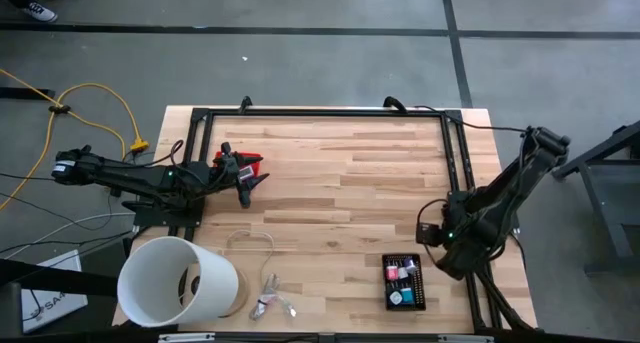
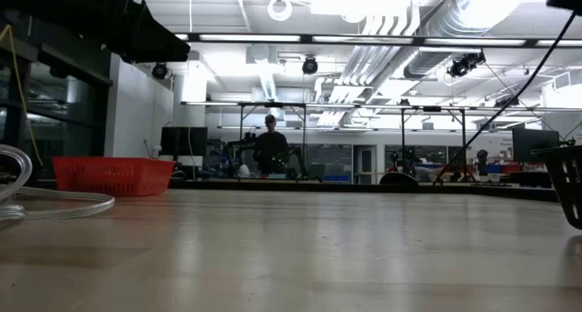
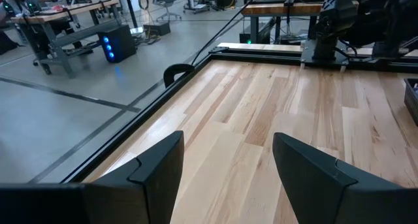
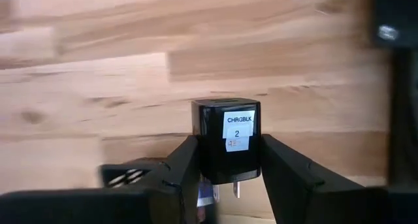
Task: Pick & Place Office items
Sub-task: Put the black charger adapter into the black bin
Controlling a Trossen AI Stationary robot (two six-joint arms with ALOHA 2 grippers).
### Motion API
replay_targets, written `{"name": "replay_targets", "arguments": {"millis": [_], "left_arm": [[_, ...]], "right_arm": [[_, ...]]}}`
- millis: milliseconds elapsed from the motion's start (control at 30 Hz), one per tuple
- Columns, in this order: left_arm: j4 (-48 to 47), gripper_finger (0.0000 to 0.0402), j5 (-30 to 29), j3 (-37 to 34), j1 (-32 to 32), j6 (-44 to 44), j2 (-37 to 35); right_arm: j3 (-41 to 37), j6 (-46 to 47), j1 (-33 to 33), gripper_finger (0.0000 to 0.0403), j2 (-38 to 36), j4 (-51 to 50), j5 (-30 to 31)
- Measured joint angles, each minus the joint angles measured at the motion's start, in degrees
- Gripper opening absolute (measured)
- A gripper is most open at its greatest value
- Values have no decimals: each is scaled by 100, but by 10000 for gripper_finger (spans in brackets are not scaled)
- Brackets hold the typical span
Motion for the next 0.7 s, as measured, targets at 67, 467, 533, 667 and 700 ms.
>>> {"name": "replay_targets", "arguments": {"millis": [67,467,533,667,700], "left_arm": [[1,227,-1,1,2,-1,0],[-1,227,-1,1,1,-1,0],[1,227,1,1,0,1,0],[0,227,0,1,0,-1,0],[-1,227,-1,0,1,0,0]], "right_arm": [[0,-149,-2,126,-102,207,187],[2,-720,19,125,420,2860,801],[2,-612,115,125,612,3231,797],[2,-126,392,126,934,3697,780],[2,-5,471,126,987,3767,781]]}}
